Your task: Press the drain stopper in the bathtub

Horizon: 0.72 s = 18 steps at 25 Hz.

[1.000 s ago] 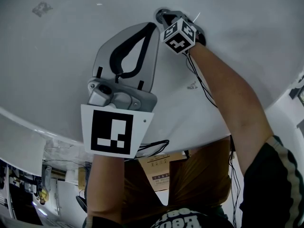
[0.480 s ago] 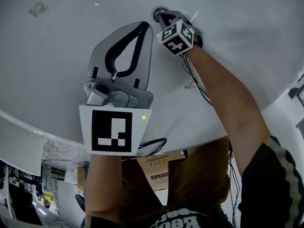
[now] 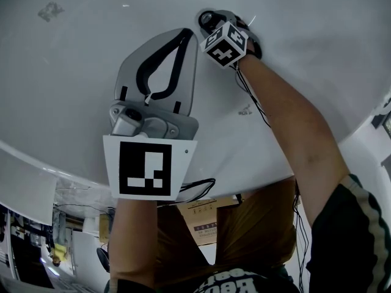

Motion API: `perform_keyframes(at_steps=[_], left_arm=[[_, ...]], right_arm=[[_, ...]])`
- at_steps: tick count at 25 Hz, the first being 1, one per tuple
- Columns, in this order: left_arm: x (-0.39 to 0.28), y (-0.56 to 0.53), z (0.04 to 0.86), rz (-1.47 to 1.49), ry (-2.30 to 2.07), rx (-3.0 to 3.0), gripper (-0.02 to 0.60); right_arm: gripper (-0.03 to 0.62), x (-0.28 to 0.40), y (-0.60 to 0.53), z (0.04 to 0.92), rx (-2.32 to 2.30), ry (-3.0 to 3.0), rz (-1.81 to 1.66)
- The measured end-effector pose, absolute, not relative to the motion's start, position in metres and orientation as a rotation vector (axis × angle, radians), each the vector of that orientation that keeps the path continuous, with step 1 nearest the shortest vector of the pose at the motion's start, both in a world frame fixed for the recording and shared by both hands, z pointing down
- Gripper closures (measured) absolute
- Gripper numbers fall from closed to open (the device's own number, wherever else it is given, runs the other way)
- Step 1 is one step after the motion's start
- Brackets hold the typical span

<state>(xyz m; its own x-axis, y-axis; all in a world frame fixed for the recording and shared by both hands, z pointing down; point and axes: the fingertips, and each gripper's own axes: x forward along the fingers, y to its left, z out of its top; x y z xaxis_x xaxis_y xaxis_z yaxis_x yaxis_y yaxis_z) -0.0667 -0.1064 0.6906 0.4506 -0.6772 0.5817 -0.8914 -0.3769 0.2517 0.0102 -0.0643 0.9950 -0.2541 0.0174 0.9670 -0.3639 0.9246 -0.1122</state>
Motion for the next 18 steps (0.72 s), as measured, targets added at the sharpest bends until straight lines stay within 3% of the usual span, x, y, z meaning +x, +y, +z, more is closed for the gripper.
perform_keyframes(at_steps=[4, 11, 18], left_arm=[[-0.0657, -0.1063, 0.6912, 0.528, -1.300, 2.170, 0.577], [-0.0657, -0.1061, 0.6916, 0.535, -1.301, 2.167, 0.577], [-0.0658, -0.1047, 0.6933, 0.534, -1.290, 2.168, 0.577]], right_arm=[[0.406, 0.0113, -0.0661, 0.9962, 0.160, -1.767, 0.263], [0.411, 0.0127, -0.0697, 0.9930, 0.361, -1.783, 0.479], [0.403, 0.0088, -0.0647, 0.9946, 0.226, -1.782, 0.401]])
